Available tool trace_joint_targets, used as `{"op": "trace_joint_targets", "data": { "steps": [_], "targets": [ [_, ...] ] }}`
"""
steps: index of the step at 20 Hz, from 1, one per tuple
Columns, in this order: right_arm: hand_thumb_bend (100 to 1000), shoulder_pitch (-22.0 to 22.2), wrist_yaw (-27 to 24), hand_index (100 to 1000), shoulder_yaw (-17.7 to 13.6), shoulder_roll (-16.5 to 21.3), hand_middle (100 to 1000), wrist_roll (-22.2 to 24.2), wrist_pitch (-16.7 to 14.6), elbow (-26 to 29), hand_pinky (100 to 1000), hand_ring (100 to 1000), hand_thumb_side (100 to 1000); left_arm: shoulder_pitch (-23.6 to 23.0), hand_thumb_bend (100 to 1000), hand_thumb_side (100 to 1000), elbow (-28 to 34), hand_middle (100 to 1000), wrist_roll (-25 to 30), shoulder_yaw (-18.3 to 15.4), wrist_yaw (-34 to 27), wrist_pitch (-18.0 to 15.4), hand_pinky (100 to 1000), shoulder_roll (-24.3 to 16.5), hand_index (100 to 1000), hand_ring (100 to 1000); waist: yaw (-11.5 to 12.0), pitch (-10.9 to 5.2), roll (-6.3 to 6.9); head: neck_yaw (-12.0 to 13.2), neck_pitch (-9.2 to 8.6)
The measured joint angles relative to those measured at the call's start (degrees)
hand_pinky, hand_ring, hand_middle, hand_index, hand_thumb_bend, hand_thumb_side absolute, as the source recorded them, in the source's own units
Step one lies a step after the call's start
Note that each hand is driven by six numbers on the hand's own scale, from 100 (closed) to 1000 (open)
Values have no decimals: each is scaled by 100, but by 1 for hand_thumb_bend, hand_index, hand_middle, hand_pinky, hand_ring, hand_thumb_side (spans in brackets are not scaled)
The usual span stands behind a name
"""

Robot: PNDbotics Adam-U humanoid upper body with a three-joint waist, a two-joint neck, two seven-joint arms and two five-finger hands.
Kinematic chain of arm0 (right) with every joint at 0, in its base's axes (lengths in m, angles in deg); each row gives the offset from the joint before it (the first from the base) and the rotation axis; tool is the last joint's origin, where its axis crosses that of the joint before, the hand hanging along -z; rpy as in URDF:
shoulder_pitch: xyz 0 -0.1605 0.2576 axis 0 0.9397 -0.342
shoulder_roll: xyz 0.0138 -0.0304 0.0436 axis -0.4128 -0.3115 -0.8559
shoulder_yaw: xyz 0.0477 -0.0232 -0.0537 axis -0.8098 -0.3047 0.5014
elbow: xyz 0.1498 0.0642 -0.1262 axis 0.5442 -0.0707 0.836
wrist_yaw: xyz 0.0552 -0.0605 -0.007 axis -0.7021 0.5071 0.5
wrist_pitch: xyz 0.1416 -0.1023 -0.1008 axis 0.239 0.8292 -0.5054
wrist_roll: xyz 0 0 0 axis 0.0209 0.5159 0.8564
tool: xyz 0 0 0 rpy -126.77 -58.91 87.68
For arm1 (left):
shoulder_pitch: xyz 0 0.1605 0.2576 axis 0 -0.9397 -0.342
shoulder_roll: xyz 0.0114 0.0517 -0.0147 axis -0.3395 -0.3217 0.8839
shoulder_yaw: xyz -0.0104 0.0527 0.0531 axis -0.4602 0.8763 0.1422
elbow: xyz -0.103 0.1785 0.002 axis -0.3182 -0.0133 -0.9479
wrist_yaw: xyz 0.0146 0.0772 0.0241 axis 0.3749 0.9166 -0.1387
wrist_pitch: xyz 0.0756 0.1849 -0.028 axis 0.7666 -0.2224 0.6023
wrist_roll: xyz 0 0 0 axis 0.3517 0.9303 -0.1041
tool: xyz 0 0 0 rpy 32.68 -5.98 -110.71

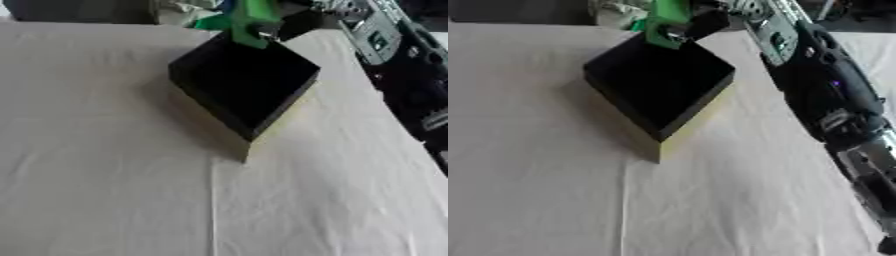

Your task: Pick up objects on the table and place them in the box.

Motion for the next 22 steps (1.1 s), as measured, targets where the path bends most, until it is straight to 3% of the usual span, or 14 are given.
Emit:
{"op": "trace_joint_targets", "data": {
  "steps": [10,12,13,22],
  "targets": [
    [100,215,102,782,31,-163,574,16,-88,-310,742,640,718,65,198,951,0,595,22,1,-31,15,641,45,714,715,66,71,-27,18,-26],
    [100,249,145,780,55,-167,573,36,-139,-330,738,642,690,73,198,951,0,595,22,1,-33,15,641,72,714,715,66,81,-32,42,-25],
    [100,251,173,780,67,-167,574,59,-168,-337,737,642,732,78,198,951,0,595,22,1,-36,15,641,80,714,716,66,82,-41,56,-25],
    [100,293,413,774,94,-177,573,221,-422,-452,725,645,731,89,198,950,0,595,22,0,-49,15,641,83,713,716,74,90,-77,132,5]
  ]
}}
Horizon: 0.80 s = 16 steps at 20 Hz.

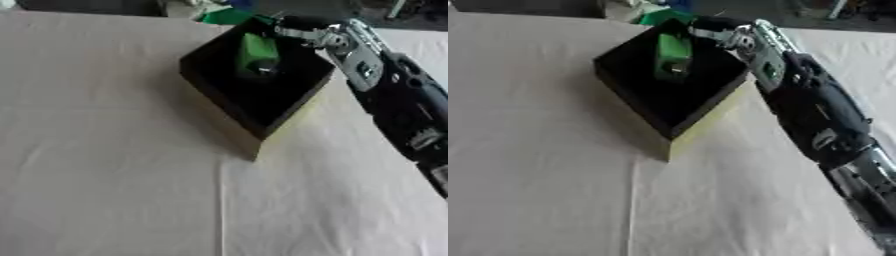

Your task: Pick up objects on the table and place them in the box.

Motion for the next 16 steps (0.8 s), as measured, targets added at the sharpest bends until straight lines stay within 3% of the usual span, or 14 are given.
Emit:
{"op": "trace_joint_targets", "data": {
  "steps": [7,13,16],
  "targets": [
    [100,-2,380,789,7,-76,600,-51,-117,-51,773,680,761,3,197,950,0,596,2,0,-5,3,642,47,713,717,-8,-5,2,-19,-1],
    [159,-7,759,867,75,-140,735,-125,-181,-53,852,801,888,3,197,950,0,596,4,0,-5,6,642,47,713,718,-28,-11,9,-52,-1],
    [169,-21,968,867,110,-163,749,-95,-206,-41,857,814,920,1,196,949,0,596,8,-1,-5,12,642,47,713,718,-47,-16,18,-55,-1]
  ]
}}
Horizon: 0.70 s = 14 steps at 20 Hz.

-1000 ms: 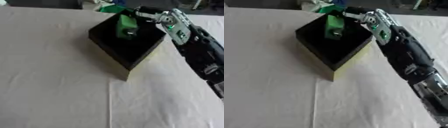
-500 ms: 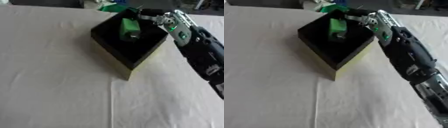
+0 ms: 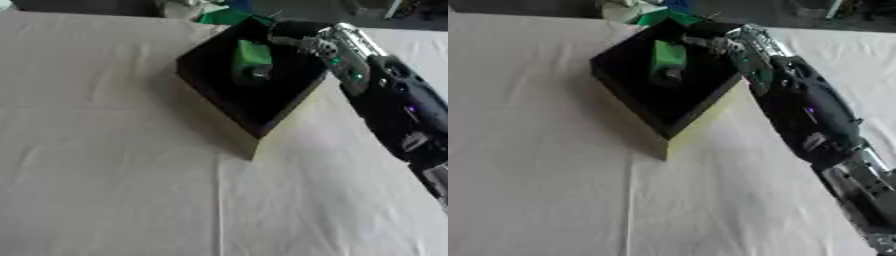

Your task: Pick up objects on the table and place them in the box.

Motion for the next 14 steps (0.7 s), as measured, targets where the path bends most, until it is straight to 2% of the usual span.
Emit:
{"op": "trace_joint_targets", "data": {
  "steps": [4,6,8,10,14],
  "targets": [
    [202,11,150,869,44,-4,770,57,-4,125,878,836,962,-4,196,949,0,596,4,0,0,6,642,0,713,718,-35,0,3,1,0],
    [184,23,191,861,72,-4,758,88,1,192,871,824,942,-4,196,948,0,596,5,0,0,7,643,0,714,718,-52,0,9,2,-1],
    [114,28,198,821,74,-4,707,98,18,243,861,795,897,-4,196,948,0,596,8,0,0,10,643,0,714,718,-58,-1,24,2,-3],
    [100,49,159,803,75,-8,691,85,61,277,849,784,920,-4,196,948,0,597,13,0,0,16,643,0,714,719,-58,-1,39,16,-3],
    [124,52,-126,849,73,-5,740,125,120,349,870,815,998,-4,198,946,0,598,16,0,1,19,644,0,715,720,-58,-2,33,309,103]
  ]
}}
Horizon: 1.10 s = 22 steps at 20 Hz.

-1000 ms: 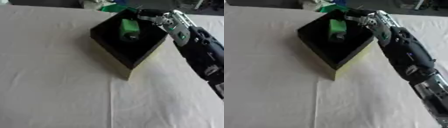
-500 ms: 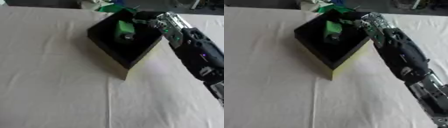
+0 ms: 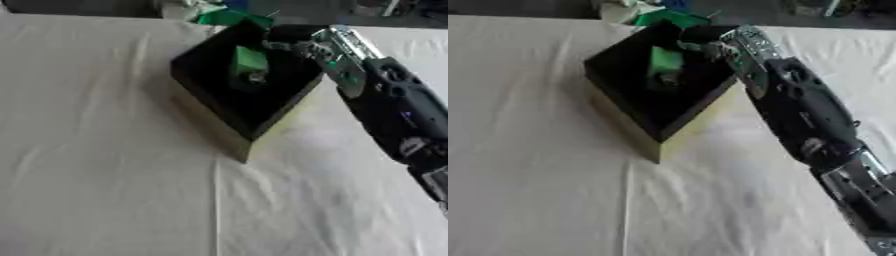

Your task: Pick up objects on the table and place them in the box.

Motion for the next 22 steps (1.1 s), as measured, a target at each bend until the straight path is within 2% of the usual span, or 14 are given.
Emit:
{"op": "trace_joint_targets", "data": {
  "steps": [4,7,14,19,22],
  "targets": [
    [136,-25,-262,850,-16,85,745,145,-7,138,877,819,990,1,197,945,0,598,1,0,2,0,644,0,715,720,-5,-11,-31,354,104],
    [137,-32,-358,844,-44,165,742,204,19,227,877,816,981,1,197,946,0,599,1,0,5,0,645,0,715,721,-15,-16,-35,457,104],
    [156,-32,-370,856,-40,196,754,245,60,282,881,824,998,1,195,946,0,599,3,0,7,2,645,0,715,721,-32,-16,-30,473,99],
    [315,-32,-310,906,-37,196,831,250,62,282,925,887,1000,1,194,946,0,599,13,0,7,12,646,0,715,722,-34,-16,-27,431,94],
    [311,-32,-216,902,-36,196,824,264,45,282,927,882,1000,1,192,946,0,599,21,0,7,19,645,0,714,722,-40,-16,-27,405,93]
  ]
}}
